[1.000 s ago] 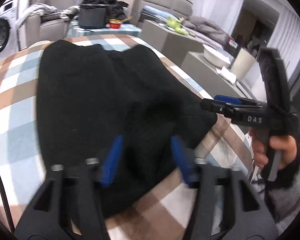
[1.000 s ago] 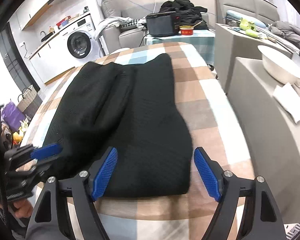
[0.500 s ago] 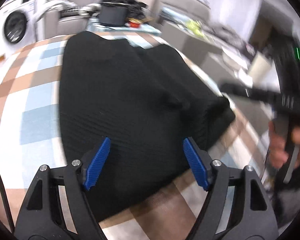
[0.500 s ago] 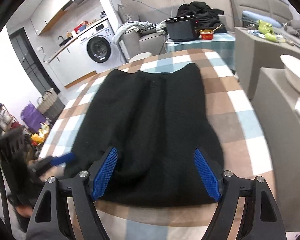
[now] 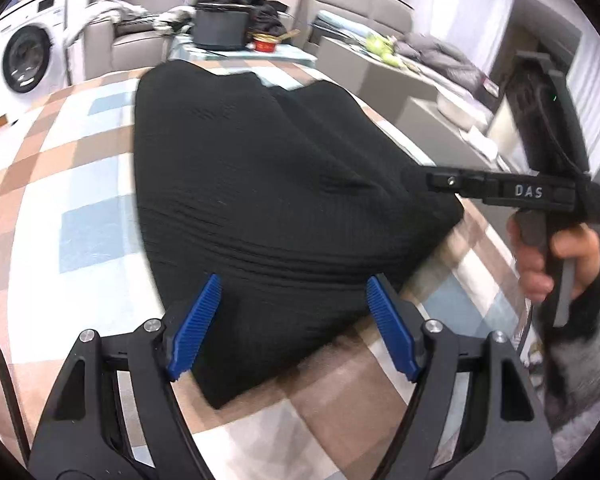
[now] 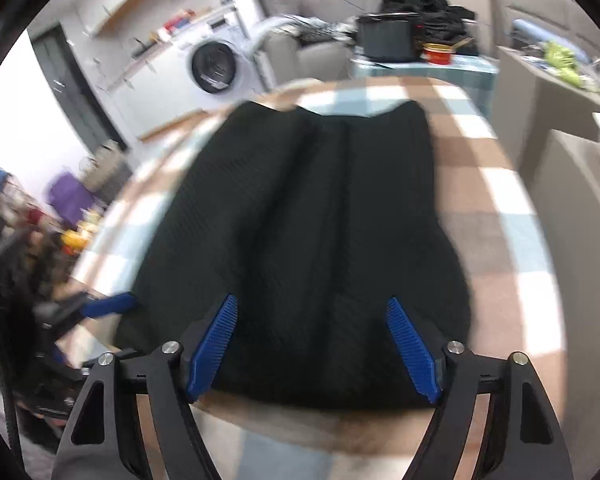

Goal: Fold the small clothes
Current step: 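Grasp the opposite side edge of the sweater with the right tool, then fold the held edge over toward the first fold and open the right tool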

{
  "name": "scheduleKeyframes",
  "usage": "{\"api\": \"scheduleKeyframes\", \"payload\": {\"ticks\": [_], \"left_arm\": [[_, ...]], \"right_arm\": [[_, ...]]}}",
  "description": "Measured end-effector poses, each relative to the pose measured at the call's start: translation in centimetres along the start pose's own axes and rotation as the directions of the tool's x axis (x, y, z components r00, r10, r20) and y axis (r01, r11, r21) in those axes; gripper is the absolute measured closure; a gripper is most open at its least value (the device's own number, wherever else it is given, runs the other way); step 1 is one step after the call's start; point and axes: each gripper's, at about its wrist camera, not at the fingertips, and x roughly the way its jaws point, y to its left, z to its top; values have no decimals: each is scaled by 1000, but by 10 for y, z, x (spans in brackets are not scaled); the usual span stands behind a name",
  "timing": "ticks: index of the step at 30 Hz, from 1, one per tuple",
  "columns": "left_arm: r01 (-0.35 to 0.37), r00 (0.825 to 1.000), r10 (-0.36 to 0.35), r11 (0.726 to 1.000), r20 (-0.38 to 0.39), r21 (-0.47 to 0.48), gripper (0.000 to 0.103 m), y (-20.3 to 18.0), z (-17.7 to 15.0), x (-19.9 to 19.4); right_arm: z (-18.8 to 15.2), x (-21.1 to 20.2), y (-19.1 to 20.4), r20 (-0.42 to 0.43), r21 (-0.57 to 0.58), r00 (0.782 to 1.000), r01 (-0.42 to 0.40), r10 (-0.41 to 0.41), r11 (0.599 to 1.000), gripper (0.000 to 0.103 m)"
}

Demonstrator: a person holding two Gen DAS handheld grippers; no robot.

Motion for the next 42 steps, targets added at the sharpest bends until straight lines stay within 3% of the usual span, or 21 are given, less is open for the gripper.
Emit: {"api": "scheduleKeyframes", "payload": {"ticks": [2,5,7,8,10,13,16,19,23,25,28,32,37,41,42], "left_arm": [[-24,1000,24,1000,14,-16,29,8,2,-4],[-65,998,66,996,19,-56,29,25,5,-7],[-72,997,74,992,12,-102,29,38,5,-8],[-78,997,80,989,9,-124,29,45,6,-8],[-89,996,91,984,6,-155,29,55,7,-6],[-92,995,96,980,14,-179,29,66,10,-5],[-102,994,105,978,9,-180,29,70,13,-4],[-117,992,122,977,18,-176,29,71,17,-6],[-110,993,115,973,14,-201,29,74,18,-4],[-100,995,101,971,-4,-216,29,74,19,6],[-85,996,79,973,-35,-217,29,72,21,22],[-83,996,73,971,-55,-223,29,67,27,40],[-50,998,39,971,-53,-234,29,63,42,56],[-69,997,59,972,-52,-223,30,58,56,73],[-88,996,78,971,-54,-222,35,56,60,77]], "right_arm": [[7,15,-4,-19,41,997,-75,76,996,37],[17,40,-14,-46,113,993,-107,113,988,51],[21,50,-17,-45,148,990,-127,135,981,65],[23,52,-17,-48,153,990,-123,132,981,71],[27,60,-16,-61,145,992,-97,107,985,92],[33,69,-10,-62,94,996,-59,65,994,98],[38,63,1,-49,6,999,4,-3,1000,99],[44,31,16,50,-92,998,42,-37,995,100],[41,-15,6,153,-95,979,150,-134,984,100],[35,-10,-14,129,-46,972,201,-194,978,99],[26,20,-45,25,-10,968,252,-251,968,99],[21,22,-54,18,5,969,247,-247,969,96],[14,13,-53,-1,14,967,255,-255,967,70],[6,10,-61,-4,28,972,237,-237,971,69],[5,10,-64,-4,38,975,223,-223,974,69]]}}
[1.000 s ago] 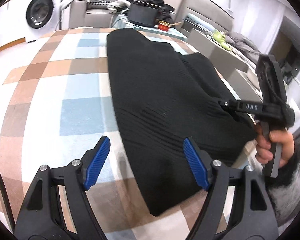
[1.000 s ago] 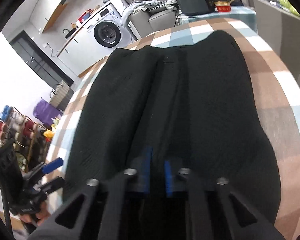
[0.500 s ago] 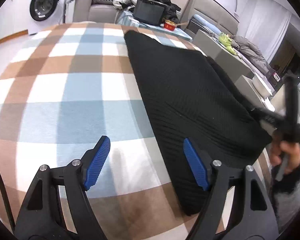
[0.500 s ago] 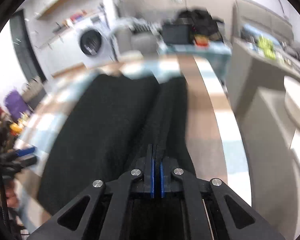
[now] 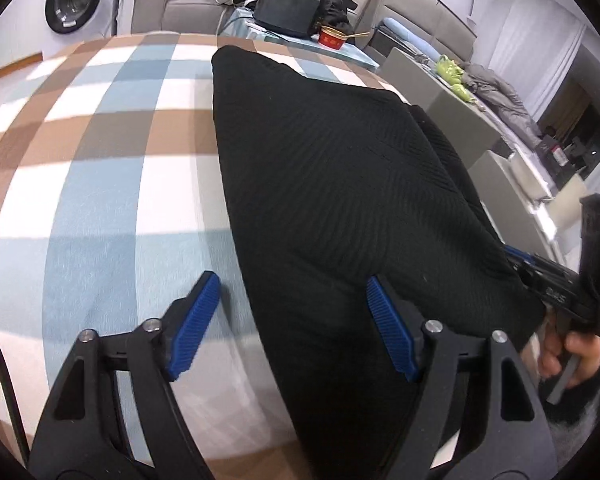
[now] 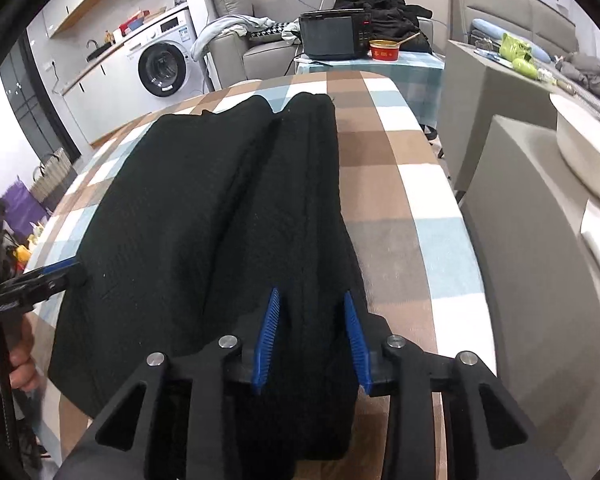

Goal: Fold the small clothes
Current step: 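Fold the held edge over toward the first fold and open the right tool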

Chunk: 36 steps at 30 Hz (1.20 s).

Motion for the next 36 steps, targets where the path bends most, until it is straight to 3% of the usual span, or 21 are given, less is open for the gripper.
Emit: {"api": "scheduleKeyframes", "payload": {"ticks": [3,6,11,14,18,21,24,27,30,32,36], "left_arm": [[-23,1000,24,999,4,-26,76,1,7,6],[-23,1000,23,1000,4,-20,84,6,11,6],[-66,998,66,998,12,4,85,22,8,-6],[-45,999,45,999,1,-10,82,34,6,-14],[-51,999,51,997,11,-57,62,47,4,-23],[-39,999,40,996,19,-75,59,53,3,-26],[-34,999,36,996,25,-78,59,53,2,-28],[-39,999,41,997,29,-71,59,50,0,-32],[-40,999,42,997,33,-71,59,49,-2,-35],[-44,998,47,997,32,-68,59,48,-3,-35],[-46,999,47,997,16,-67,59,44,-6,-31]], "right_arm": [[1,6,-6,-25,51,995,-91,92,995,80],[2,11,-5,-35,90,991,-124,127,988,81],[-5,9,9,-83,115,978,-183,193,976,82],[-13,3,19,-95,111,971,-209,220,972,81],[-14,-3,9,-55,162,969,-231,242,959,81],[-4,-1,0,-29,211,953,-290,302,934,81],[7,0,8,-12,180,959,-275,282,944,98],[25,-16,24,51,97,958,-287,283,953,99],[38,-39,36,104,18,965,-243,240,970,99],[36,-36,36,86,-19,982,-170,171,985,99],[20,3,25,-50,11,994,-95,95,995,99]]}}
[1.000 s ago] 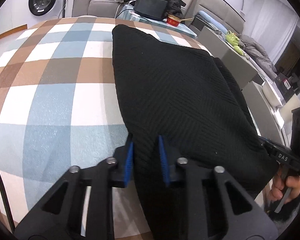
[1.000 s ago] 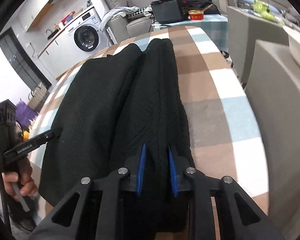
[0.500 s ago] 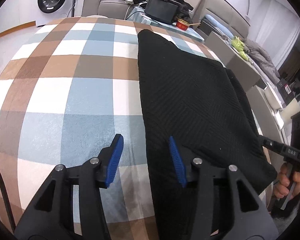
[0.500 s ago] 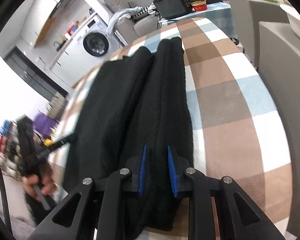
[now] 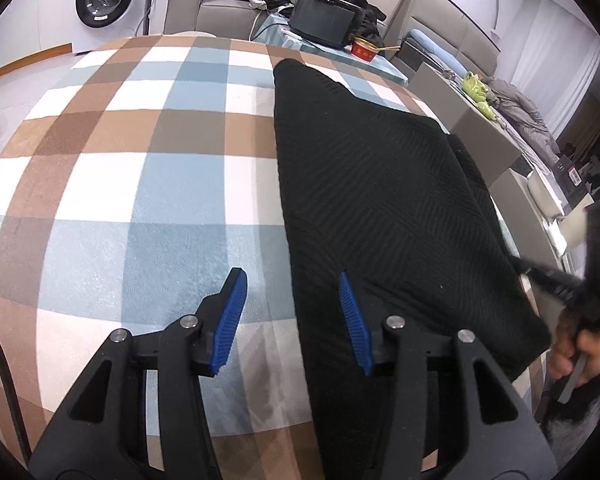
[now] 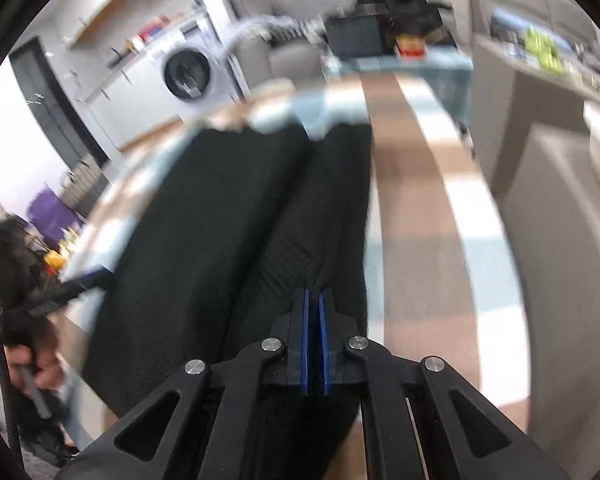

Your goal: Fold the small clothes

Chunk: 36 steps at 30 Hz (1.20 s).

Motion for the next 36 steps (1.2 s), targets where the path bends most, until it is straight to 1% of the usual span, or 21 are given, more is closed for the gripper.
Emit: {"api": "scheduleKeyframes", "payload": {"ticks": [2,6,8,9,12,13,15,16,17,18,19,21,23,25,27,28,30,31,32,34,36], "left_arm": [[-4,1000,4,1000,-2,13,57,-3,-1,1],[-18,1000,18,999,8,34,56,-9,-2,0],[-16,1000,16,999,13,37,51,-10,0,-1],[-18,1000,17,999,19,41,46,-10,0,-1],[-27,999,25,998,36,55,37,-11,0,-7],[-30,999,28,998,39,56,32,-11,0,-9],[-36,998,33,997,54,61,28,-9,-1,-14],[-42,997,38,997,60,60,28,-7,-2,-16],[-46,997,42,997,61,59,28,-6,-2,-17],[-50,997,47,997,61,55,28,-4,-2,-19],[-51,997,48,998,64,48,28,-2,-2,-20],[-48,997,45,998,66,40,28,0,-2,-23],[-51,997,48,998,67,40,28,1,-1,-23],[-51,997,48,998,67,45,28,-1,-1,-22],[-46,997,42,998,66,50,28,-5,-1,-21],[-45,997,41,997,65,56,28,-7,-1,-20],[-52,997,48,996,61,66,28,-10,-3,-19],[-58,997,54,996,57,75,28,-12,-5,-20],[-61,997,57,995,55,79,28,-13,-5,-20],[-63,997,58,995,56,81,28,-14,-7,-22],[-57,997,53,995,59,77,28,-15,-6,-23]], "right_arm": [[-6,8,-1,-29,-10,999,20,-20,1000,97],[7,-11,1,52,23,998,22,-23,1000,82],[18,-18,2,89,44,996,-13,9,999,77],[26,-17,3,91,51,995,-45,40,998,72],[41,-5,13,76,46,993,-99,95,994,50],[46,4,17,59,37,991,-125,123,991,50],[55,24,21,22,56,986,-169,168,984,50],[58,36,22,1,60,980,-197,197,979,54],[59,43,22,-18,60,980,-198,199,978,60],[61,51,24,-36,55,981,-190,192,980,78],[62,56,26,-53,40,981,-185,187,982,90],[66,50,33,-35,-22,980,-198,197,980,95],[73,22,43,67,-111,973,-212,220,971,95],[78,8,47,121,-157,974,-173,193,972,95],[80,16,45,118,-146,987,-93,111,985,93],[79,26,41,100,-130,993,-46,60,990,89],[73,50,34,11,-105,1000,29,-28,994,85],[70,55,29,-20,-88,999,23,-25,996,84],[65,51,24,-14,-64,1000,-18,18,998,82],[54,36,16,3,-36,996,-92,92,995,70],[37,15,8,8,-2,987,-163,163,987,67]]}}
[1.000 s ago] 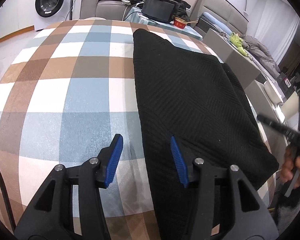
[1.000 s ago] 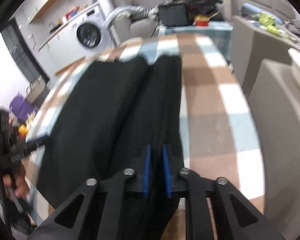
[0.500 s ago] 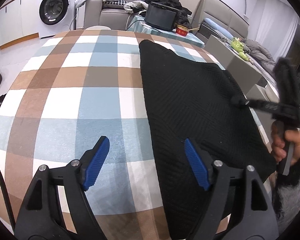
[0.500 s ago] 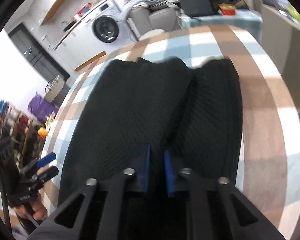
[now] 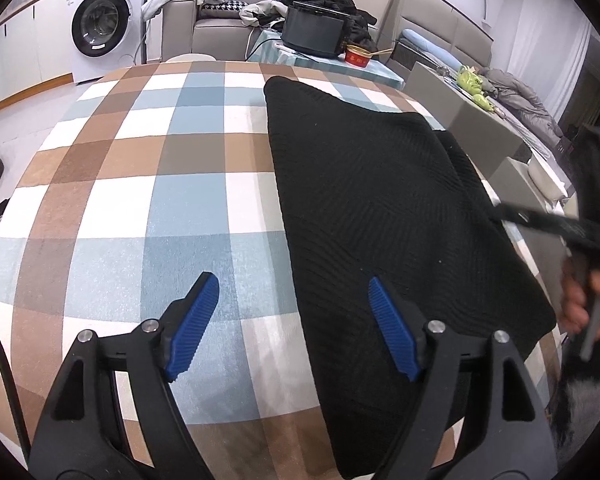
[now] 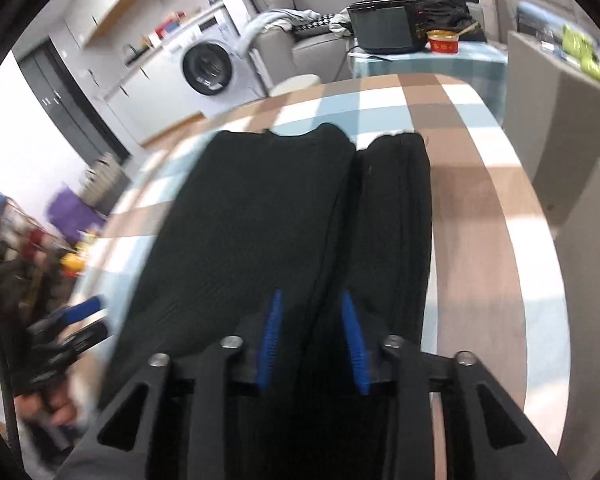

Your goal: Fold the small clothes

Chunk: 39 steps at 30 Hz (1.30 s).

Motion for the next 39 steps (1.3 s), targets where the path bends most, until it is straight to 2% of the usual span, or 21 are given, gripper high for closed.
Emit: {"api": "scheduleKeyframes", "payload": {"ticks": [5,8,9,10,12,14,16,18,20,22,25,30,33,36,38,39], "left_arm": [[24,1000,-24,1000,4,5,28,-9,3,0],[40,999,-40,999,1,25,28,-17,4,2],[42,999,-42,999,1,31,28,-19,4,3],[42,999,-42,999,0,34,28,-20,4,4],[44,999,-44,998,0,38,28,-22,4,3],[43,999,-43,998,-1,41,28,-22,4,1],[37,999,-37,998,-4,41,28,-21,3,2],[40,999,-39,999,-13,36,28,-21,1,5],[43,999,-42,999,-23,34,28,-22,-1,7],[43,999,-42,998,-31,49,28,-25,-4,7],[43,999,-41,997,-22,70,28,-29,-8,2],[58,998,-56,995,-19,82,28,-32,-11,-3],[77,997,-74,992,-29,96,28,-37,-16,-4],[96,995,-92,988,-43,118,27,-43,-22,-3],[97,994,-91,987,-54,129,27,-46,-27,-1],[98,994,-91,987,-58,129,27,-46,-28,-1]], "right_arm": [[-50,-37,-5,-23,73,988,-152,154,986,64],[-66,-32,6,-44,94,983,-174,178,980,64],[-69,-29,8,-56,92,985,-155,161,984,72],[-71,-24,9,-62,87,988,-132,138,987,86],[-71,-27,16,-44,65,993,-107,110,992,93],[-63,-48,31,48,-13,992,-115,116,993,94],[-62,-63,38,86,-43,993,-79,82,996,95],[-67,-57,34,54,-43,998,15,-13,999,95],[-73,-37,16,-23,5,993,116,-115,993,95],[-77,-31,1,-63,66,992,118,-114,991,93],[-81,-49,1,-9,91,1000,-6,7,996,83],[-94,-67,-3,42,127,987,-159,155,979,77],[-97,-66,4,35,121,980,-200,197,972,62],[-93,-54,14,2,78,985,-172,172,982,62],[-94,-42,19,-36,56,990,-134,136,989,77],[-93,-38,21,-44,44,992,-116,118,992,93]]}}
